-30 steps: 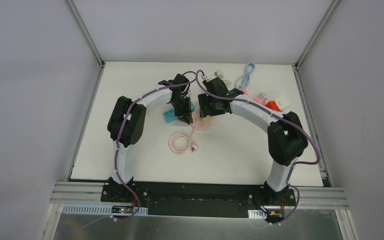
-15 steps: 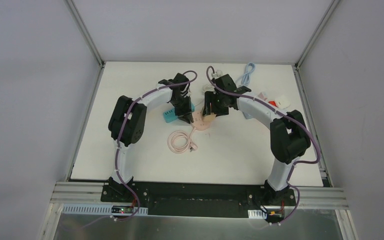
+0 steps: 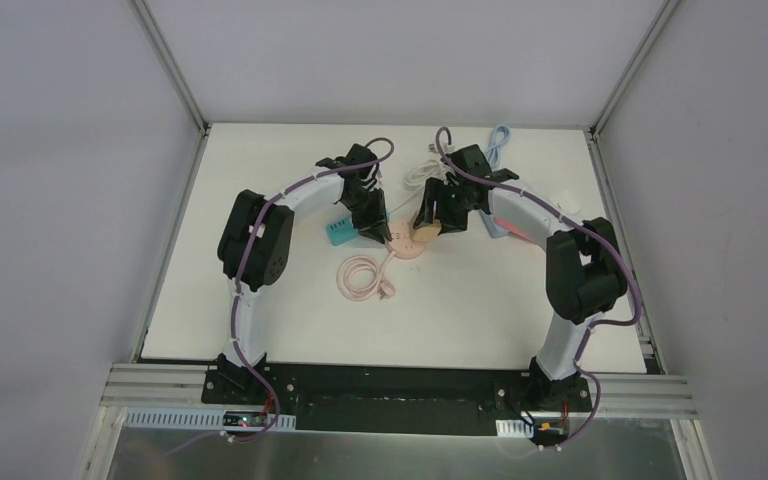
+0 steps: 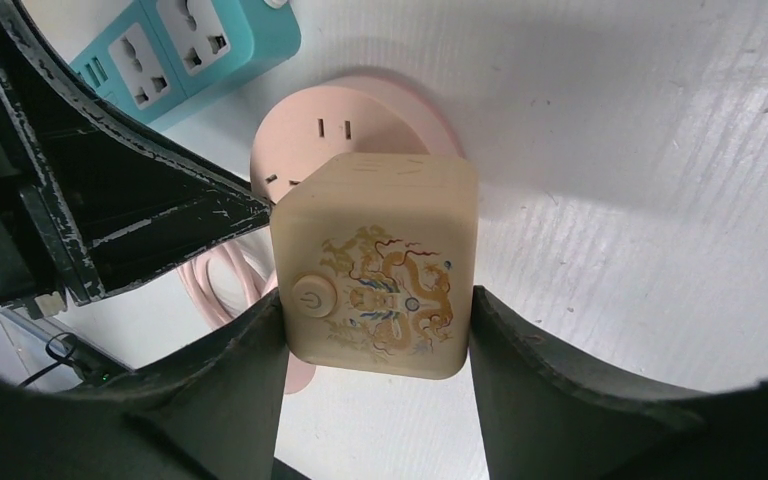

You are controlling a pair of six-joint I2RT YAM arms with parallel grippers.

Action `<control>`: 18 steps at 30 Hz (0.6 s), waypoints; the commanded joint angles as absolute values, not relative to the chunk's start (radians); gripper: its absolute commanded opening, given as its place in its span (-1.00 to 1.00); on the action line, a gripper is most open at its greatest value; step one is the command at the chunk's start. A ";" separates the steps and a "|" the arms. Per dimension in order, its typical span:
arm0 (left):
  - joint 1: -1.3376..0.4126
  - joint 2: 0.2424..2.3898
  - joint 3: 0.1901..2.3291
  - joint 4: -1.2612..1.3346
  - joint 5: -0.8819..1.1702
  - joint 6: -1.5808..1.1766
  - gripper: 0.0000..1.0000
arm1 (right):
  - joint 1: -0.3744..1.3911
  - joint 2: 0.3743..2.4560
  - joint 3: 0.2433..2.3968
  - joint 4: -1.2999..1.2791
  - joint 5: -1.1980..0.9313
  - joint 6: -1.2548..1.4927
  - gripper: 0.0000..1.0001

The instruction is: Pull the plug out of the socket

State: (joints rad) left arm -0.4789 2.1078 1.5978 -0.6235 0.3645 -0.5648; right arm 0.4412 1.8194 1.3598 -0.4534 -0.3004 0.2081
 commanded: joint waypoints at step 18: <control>-0.457 2.182 1.614 -0.715 0.290 -0.545 -0.47 | 0.597 1.822 1.546 -0.520 -0.031 0.072 -1.00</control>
